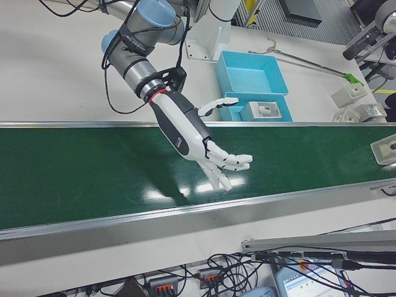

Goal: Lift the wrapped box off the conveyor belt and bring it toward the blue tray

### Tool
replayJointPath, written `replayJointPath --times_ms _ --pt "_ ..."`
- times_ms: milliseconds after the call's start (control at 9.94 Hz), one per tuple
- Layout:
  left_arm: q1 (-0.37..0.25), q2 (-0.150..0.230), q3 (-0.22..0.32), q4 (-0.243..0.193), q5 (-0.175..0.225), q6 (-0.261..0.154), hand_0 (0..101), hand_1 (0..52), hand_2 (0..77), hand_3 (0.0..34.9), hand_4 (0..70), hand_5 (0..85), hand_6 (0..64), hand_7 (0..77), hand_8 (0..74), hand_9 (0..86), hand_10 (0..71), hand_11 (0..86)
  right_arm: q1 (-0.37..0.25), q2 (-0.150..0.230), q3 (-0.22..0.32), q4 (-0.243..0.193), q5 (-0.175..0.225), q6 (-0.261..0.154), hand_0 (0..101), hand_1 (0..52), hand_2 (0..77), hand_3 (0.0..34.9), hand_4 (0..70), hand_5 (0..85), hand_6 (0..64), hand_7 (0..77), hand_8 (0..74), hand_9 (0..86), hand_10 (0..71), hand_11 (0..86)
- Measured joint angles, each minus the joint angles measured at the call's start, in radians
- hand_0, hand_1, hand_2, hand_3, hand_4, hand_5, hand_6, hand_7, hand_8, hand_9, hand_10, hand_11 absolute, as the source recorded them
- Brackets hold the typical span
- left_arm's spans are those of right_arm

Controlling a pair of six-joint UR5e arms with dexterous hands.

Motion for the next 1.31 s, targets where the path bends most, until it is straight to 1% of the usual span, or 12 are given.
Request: replayJointPath --times_ms 101,201,302,402,503,603,704,804,905,1006,1106,1307 --pt "0.000 0.000 0.000 0.000 0.000 0.000 0 0.0 1.1 0.0 0.0 1.1 0.0 0.5 0.5 0.0 0.5 0.0 -0.017 -0.002 -0.002 -0.004 0.022 -0.005 46 11.5 15.3 11.8 8.7 24.0 4.9 21.3 0.0 4.9 0.0 1.6" --pt "0.000 0.000 0.000 0.000 0.000 0.000 0 0.0 1.1 0.0 0.0 1.1 0.0 0.5 0.5 0.0 0.5 0.5 -0.029 -0.003 -0.006 -0.006 0.039 -0.013 46 11.5 15.3 11.8 8.7 24.0 4.9 21.3 0.0 4.9 0.0 1.6" --pt "0.000 0.000 0.000 0.000 0.000 0.000 0 0.0 1.1 0.0 0.0 1.1 0.0 0.5 0.5 0.0 0.5 0.5 -0.036 -0.003 -0.015 -0.005 0.049 -0.016 47 13.1 18.5 13.0 11.5 25.1 4.9 22.4 0.0 3.8 0.0 1.6" --pt "0.000 0.000 0.000 0.000 0.000 0.000 0 0.0 1.1 0.0 0.0 1.1 0.0 0.5 0.5 0.0 0.0 0.0 -0.041 -0.001 -0.024 -0.001 0.054 -0.018 46 13.1 19.1 11.6 11.5 25.1 4.9 22.4 0.0 3.8 0.0 1.6" --pt "0.000 0.000 0.000 0.000 0.000 0.000 0 0.0 1.1 0.0 0.0 1.1 0.0 0.5 0.5 0.0 0.5 0.0 -0.044 0.001 -0.031 0.007 0.057 -0.020 46 13.1 19.1 11.6 11.5 25.1 4.9 22.4 0.0 3.8 0.0 1.6" --pt "0.000 0.000 0.000 0.000 0.000 0.000 0 0.0 0.5 0.0 0.0 1.1 0.0 0.5 0.5 0.0 0.5 0.0 -0.043 0.002 -0.034 0.015 0.058 -0.020 47 13.1 19.1 11.6 7.1 24.5 3.3 20.2 0.0 2.2 0.0 1.6" --pt "0.000 0.000 0.000 0.000 0.000 0.000 0 0.0 0.5 0.0 0.0 1.1 0.0 0.5 0.5 0.0 0.5 0.0 -0.042 0.003 -0.031 0.021 0.059 -0.018 47 13.1 19.1 11.6 7.1 24.5 3.3 20.2 0.0 2.2 0.0 1.6" --pt "0.000 0.000 0.000 0.000 0.000 0.000 0 0.0 1.1 0.0 0.0 1.1 0.0 0.5 0.5 0.0 0.5 0.0 -0.039 0.003 -0.026 0.024 0.059 -0.015 47 13.1 16.9 11.7 4.4 22.9 1.6 16.4 0.0 2.2 0.0 1.6" --pt "0.000 0.000 0.000 0.000 0.000 0.000 0 0.0 1.1 0.0 0.0 1.1 0.0 0.5 0.5 0.0 0.5 0.0 -0.039 0.001 -0.021 0.026 0.060 -0.013 47 13.1 16.9 11.7 4.4 22.9 1.6 16.4 0.0 2.2 0.0 1.6" --pt "0.000 0.000 0.000 0.000 0.000 0.000 0 0.0 0.5 0.0 0.0 1.1 0.0 0.5 0.5 0.0 0.0 0.0 -0.038 -0.001 -0.017 0.027 0.061 -0.013 47 13.1 19.1 11.7 7.6 23.5 2.7 19.1 0.0 3.3 0.0 1.6" --pt "0.000 0.000 0.000 0.000 0.000 0.000 0 0.0 1.1 0.0 0.0 1.1 0.0 0.5 0.5 0.0 0.5 0.0 -0.039 -0.002 -0.018 0.028 0.061 -0.013 47 16.4 20.7 12.5 9.8 24.5 3.3 20.2 0.0 3.3 0.0 1.6" --pt "0.000 0.000 0.000 0.000 0.000 0.000 0 0.0 0.5 0.0 0.0 1.1 0.0 0.5 0.5 0.0 0.5 0.0 -0.040 -0.003 -0.020 0.029 0.062 -0.011 47 16.4 21.8 12.4 7.6 25.1 3.3 20.7 0.0 3.8 0.0 1.6"
